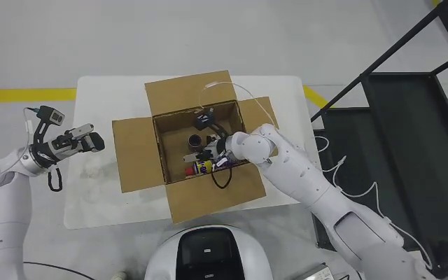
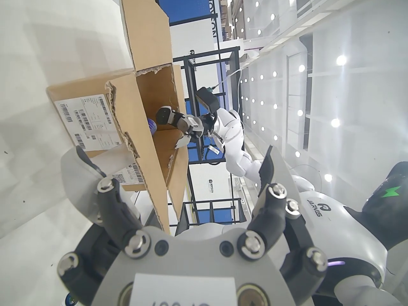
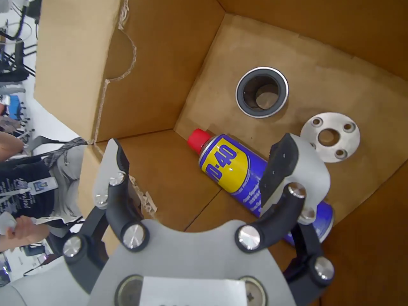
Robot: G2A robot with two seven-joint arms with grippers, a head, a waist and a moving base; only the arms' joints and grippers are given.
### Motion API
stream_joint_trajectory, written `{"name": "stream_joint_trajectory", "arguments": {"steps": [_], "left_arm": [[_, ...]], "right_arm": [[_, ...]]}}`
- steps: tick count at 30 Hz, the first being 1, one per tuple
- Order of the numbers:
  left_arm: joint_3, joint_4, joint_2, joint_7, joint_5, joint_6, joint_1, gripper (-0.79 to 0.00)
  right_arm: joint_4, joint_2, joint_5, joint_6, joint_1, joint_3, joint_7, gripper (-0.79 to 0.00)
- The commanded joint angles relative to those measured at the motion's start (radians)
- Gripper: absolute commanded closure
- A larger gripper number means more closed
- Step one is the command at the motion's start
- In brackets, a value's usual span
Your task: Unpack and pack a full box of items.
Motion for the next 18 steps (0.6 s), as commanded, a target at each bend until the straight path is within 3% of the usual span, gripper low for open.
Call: {"name": "stream_joint_trajectory", "arguments": {"steps": [1,11,18], "left_arm": [[0.000,0.000,0.000,0.000,0.000,0.000,0.000,-0.785],[0.000,0.000,0.000,0.000,0.000,0.000,0.000,-0.785],[0.000,0.000,0.000,0.000,0.000,0.000,0.000,-0.785]], "right_arm": [[0.043,-0.016,-0.015,-0.010,0.025,-0.035,-0.024,-0.785],[0.159,-0.081,-0.145,0.000,0.096,-0.137,-0.156,-0.785],[0.076,-0.062,-0.125,-0.017,0.099,-0.057,-0.109,-0.785]]}}
